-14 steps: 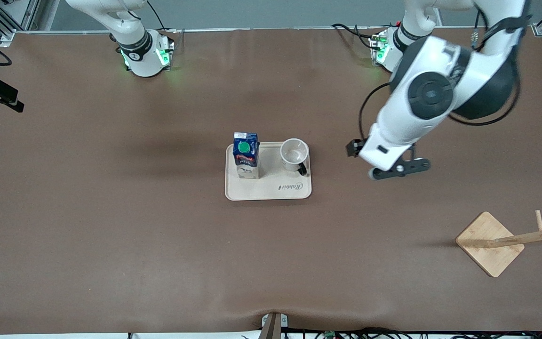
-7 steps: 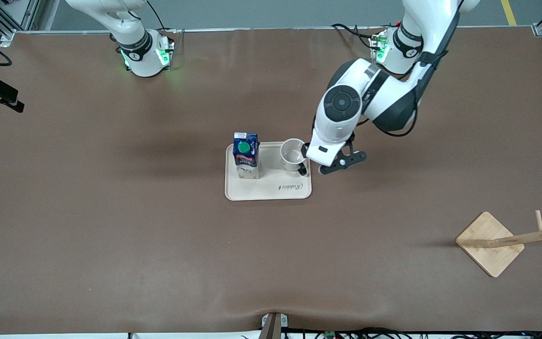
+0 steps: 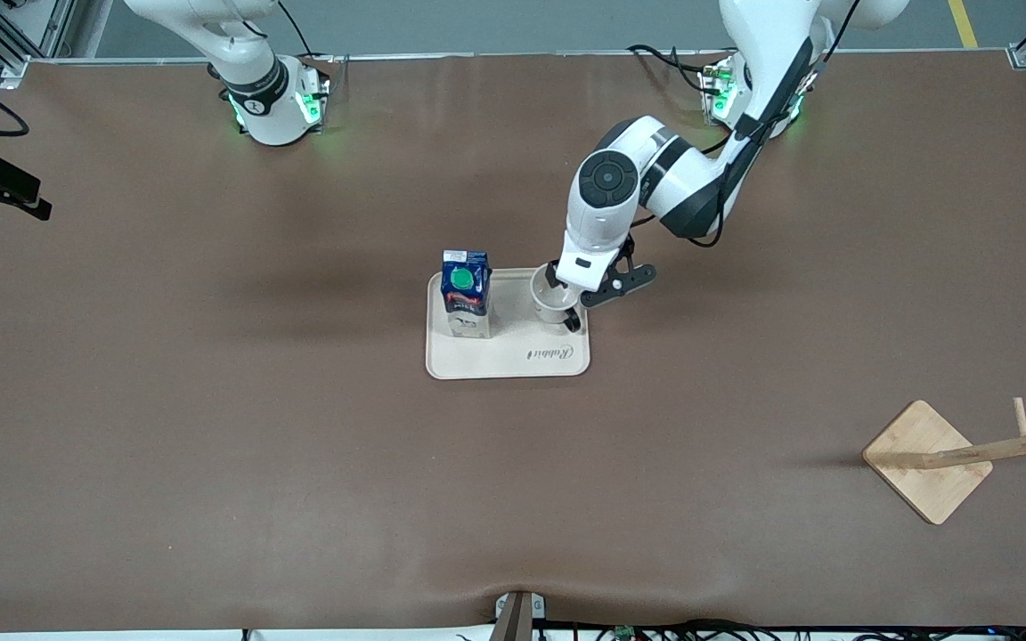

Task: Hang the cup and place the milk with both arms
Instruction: 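Lower the left gripper onto the white mug and grasp its rim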

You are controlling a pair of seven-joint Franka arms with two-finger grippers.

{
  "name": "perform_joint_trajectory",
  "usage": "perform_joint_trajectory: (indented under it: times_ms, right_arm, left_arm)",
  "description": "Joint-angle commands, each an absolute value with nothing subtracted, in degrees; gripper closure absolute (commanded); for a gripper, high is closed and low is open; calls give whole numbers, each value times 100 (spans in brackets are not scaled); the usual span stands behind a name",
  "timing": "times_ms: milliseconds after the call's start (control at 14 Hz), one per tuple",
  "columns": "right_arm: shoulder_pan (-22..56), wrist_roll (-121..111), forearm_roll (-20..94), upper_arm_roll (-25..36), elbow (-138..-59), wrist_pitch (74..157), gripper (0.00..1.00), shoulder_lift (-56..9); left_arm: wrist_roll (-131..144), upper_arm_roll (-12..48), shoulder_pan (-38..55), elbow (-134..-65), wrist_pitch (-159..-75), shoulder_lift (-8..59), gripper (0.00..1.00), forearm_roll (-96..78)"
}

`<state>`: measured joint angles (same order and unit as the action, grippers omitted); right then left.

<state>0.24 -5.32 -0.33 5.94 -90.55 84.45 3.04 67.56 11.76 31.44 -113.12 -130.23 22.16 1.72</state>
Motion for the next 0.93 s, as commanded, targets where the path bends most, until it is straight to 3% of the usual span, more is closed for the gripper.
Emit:
perform_joint_trajectory:
  times_ms: [0,143,500,714,857]
  right_arm:
    - [-114,-633,88,519,-8921,8402,0,255]
    - [-114,-633,79,527,-8903,8402,0,246]
    - [-114,-642,79,519,-8868,8394,0,246]
    - [-88,-633,79,519,-8868,8367,0,246]
    - [-105,-633,79,519,-8868,8367,0,246]
  left_arm:
    - [7136,1151,3243,-11399,-13349,2320,11,264]
    - [7311,1143,3261,-11391,-13534,2487,21,264]
    - [7462,1151,3278,-11329,-13667,2663,79,264]
    - [7436,1143,3252,-11189,-13667,2742,99,264]
    - [7392,1134,3243,-11005,-13658,2830,100,264]
